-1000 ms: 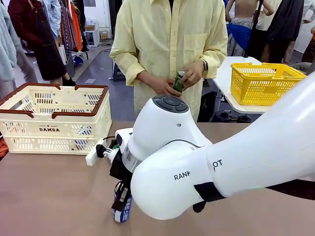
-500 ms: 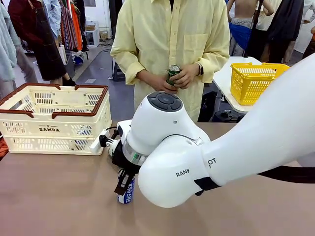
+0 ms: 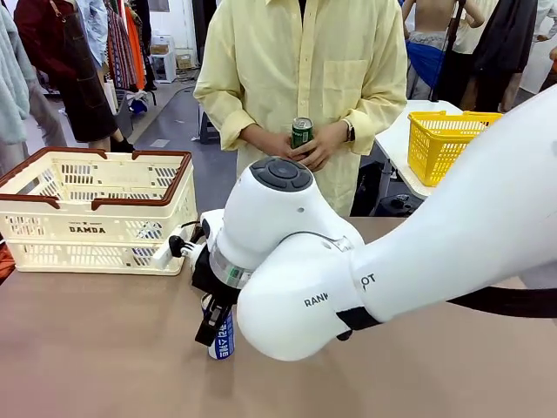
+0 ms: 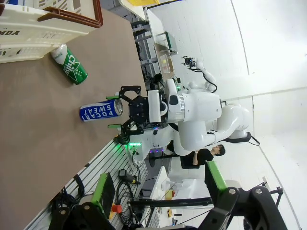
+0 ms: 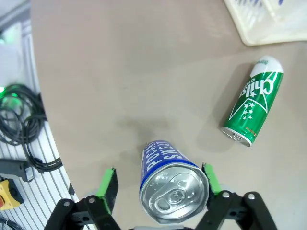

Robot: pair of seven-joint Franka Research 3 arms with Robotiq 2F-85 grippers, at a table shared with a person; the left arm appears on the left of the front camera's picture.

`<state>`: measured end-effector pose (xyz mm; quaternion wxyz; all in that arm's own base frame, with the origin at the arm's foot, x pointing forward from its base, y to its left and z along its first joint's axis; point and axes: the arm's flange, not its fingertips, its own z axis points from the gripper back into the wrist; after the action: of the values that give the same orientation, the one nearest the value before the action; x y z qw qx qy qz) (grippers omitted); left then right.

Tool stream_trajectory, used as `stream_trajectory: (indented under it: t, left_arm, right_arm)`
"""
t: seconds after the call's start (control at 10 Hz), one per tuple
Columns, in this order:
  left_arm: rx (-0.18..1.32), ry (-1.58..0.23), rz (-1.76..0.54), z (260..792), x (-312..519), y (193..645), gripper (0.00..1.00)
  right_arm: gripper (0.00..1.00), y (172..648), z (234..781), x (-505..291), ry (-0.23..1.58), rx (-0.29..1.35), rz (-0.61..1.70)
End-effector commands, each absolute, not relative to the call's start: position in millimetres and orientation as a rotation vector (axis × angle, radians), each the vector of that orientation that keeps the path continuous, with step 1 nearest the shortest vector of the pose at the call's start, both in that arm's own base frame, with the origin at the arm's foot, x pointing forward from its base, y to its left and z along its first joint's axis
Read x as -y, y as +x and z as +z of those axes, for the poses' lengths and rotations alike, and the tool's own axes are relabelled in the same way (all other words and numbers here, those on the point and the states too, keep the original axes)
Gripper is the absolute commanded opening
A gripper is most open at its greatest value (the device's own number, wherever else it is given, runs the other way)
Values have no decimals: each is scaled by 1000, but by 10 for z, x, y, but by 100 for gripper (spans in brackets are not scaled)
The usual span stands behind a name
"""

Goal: Place the drinks into the Shopping basket.
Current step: Pick up one drink and place it into the Shopping basket.

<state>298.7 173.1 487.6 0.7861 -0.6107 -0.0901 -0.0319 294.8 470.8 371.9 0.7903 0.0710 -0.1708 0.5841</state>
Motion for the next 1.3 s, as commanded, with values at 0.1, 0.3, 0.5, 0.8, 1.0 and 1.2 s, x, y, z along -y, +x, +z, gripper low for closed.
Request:
stream_trajectory:
  t: [0.1,0.3,0.5,0.8,1.0,1.2]
  left_arm:
    - [187,-1321,-68,4888,-1713,2951,100]
    - [187,-1321,-68,4888,-1713,2951,100]
    - [187,-1321,-68,4888,-1713,2951,100]
    - [187,-1321,-68,4888,-1713,2951,100]
    - [187,-1321,-68,4888,-1713,2951,100]
    - [187,-1321,-68,4888,-1713,2951,100]
  right_arm:
    - [100,2975,4202,-4689,145,291,1209]
    - [100,3117,4737,-4257,215,182,1125]
    - [100,3410,5405,-3429,414,213,907]
    - [100,3789,5722,-1519,754,264,593]
    - [100,3859,5512,51,1061,264,355]
    - [100,3710,5027,1343,1356,315,136]
